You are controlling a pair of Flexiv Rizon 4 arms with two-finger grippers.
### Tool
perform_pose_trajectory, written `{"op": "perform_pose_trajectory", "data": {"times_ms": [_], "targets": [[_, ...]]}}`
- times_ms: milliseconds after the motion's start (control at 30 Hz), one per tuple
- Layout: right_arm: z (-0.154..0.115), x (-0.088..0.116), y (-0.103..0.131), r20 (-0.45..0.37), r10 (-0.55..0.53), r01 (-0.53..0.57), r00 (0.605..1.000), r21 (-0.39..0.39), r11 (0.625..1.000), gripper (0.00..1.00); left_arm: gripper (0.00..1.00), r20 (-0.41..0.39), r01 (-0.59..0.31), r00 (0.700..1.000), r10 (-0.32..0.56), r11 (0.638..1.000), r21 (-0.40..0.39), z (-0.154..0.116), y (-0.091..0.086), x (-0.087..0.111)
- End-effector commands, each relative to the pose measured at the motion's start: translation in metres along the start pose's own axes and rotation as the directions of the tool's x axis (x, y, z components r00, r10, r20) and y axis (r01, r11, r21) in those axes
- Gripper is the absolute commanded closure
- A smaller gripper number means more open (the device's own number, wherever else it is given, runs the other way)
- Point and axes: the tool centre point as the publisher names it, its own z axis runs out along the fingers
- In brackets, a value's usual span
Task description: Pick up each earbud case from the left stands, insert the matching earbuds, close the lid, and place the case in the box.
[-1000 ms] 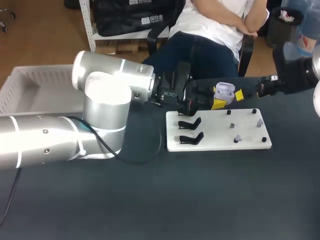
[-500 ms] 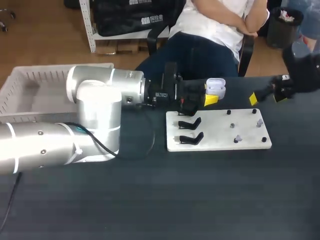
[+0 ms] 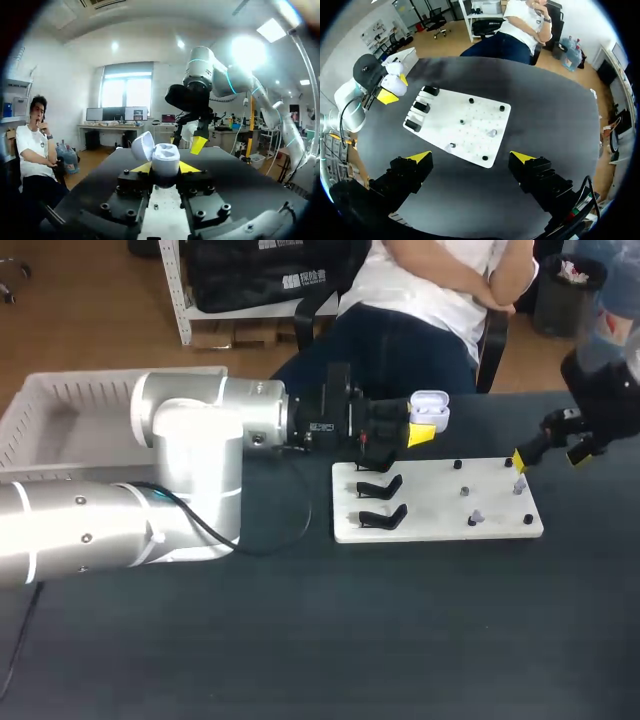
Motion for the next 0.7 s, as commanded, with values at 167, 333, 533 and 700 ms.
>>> {"op": "perform_pose_trajectory", "data": {"times_ms": [167, 333, 533, 700], "targets": [[0.001, 0.004, 0.0, 0.003, 0.006, -0.006, 1.0, 0.106, 0.994, 0.0, 1.0, 0.003, -0.009, 1.0, 0.009, 1.0, -0.022, -0.001, -0.006, 0.0], [0.001, 0.004, 0.0, 0.003, 0.006, -0.006, 1.0, 0.106, 0.994, 0.0, 1.0, -0.004, -0.018, 1.0, 0.018, 0.999, -0.032, -0.008, -0.006, 0.001], [0.003, 0.004, -0.001, 0.004, 0.006, -0.007, 1.0, 0.1, 0.995, 0.0, 1.0, -0.021, -0.027, 0.999, 0.027, 0.999, -0.038, -0.011, -0.001, 0.008], [0.007, 0.008, -0.005, -0.004, 0.03, -0.029, 1.0, 0.117, 0.993, 0.0, 1.0, -0.021, -0.027, 0.999, 0.027, 0.999, -0.035, -0.014, -0.002, 0.013]]}}
